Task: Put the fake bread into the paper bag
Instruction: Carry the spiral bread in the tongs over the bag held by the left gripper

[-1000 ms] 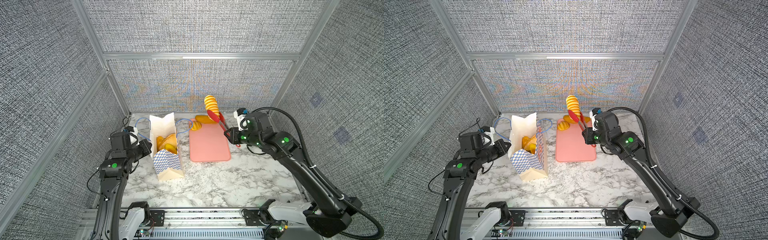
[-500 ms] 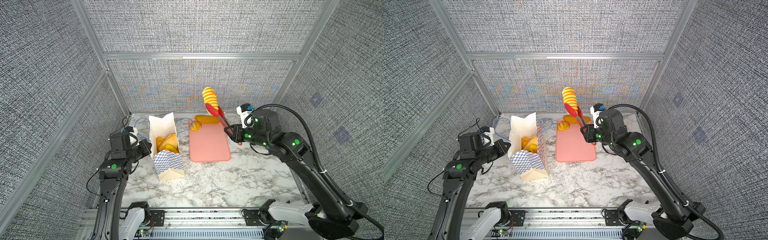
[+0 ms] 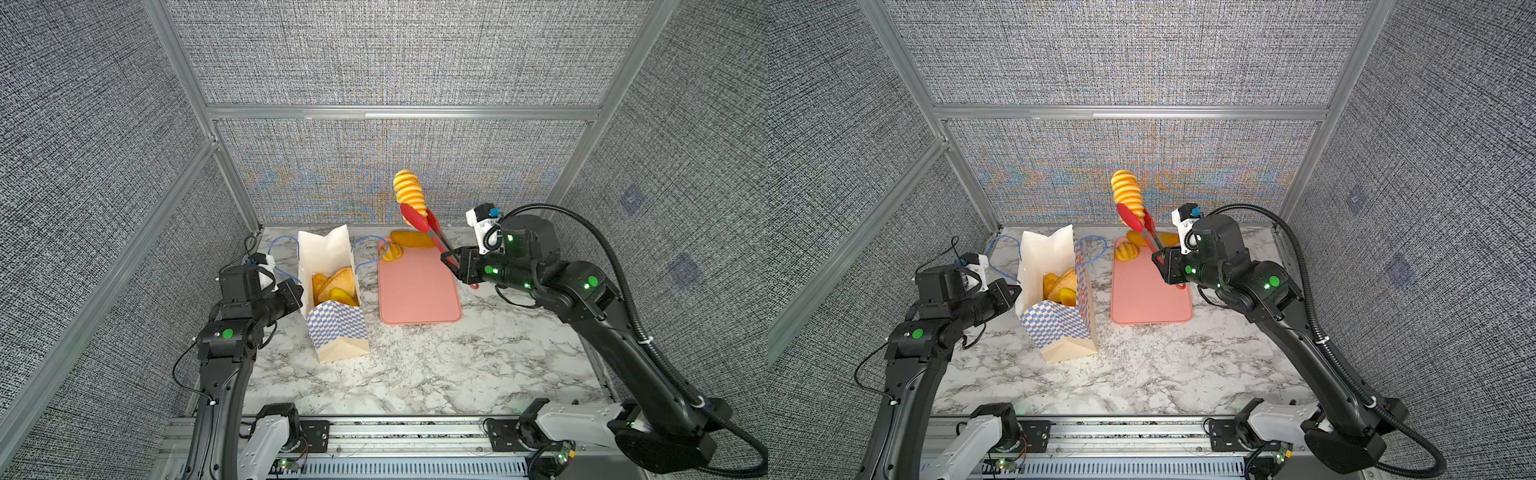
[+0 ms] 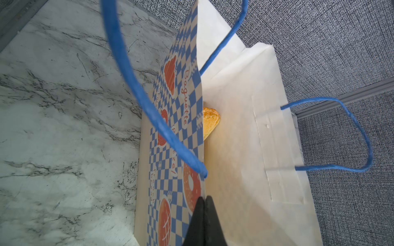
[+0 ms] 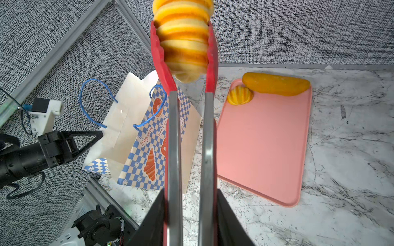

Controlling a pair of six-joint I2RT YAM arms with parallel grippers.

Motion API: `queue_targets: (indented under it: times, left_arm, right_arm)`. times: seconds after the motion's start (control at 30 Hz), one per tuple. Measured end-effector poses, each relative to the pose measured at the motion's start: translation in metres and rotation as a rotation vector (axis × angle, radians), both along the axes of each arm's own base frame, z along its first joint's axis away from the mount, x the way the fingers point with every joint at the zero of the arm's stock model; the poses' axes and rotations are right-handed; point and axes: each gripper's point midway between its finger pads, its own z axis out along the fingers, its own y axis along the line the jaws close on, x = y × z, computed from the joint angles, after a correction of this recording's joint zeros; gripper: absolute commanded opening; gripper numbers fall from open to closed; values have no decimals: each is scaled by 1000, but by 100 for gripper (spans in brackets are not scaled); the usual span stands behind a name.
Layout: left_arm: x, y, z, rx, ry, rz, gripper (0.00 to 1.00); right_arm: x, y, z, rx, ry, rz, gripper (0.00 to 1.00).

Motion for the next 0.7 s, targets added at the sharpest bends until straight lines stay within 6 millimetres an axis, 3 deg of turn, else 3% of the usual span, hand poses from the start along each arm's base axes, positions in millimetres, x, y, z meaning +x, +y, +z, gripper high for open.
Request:
queue_targets:
  times: [0.7]
  left_arm:
    - [0,0,1,0,-2,0,1]
  right_arm:
    - [-15,54,7,-32,-24,138,35]
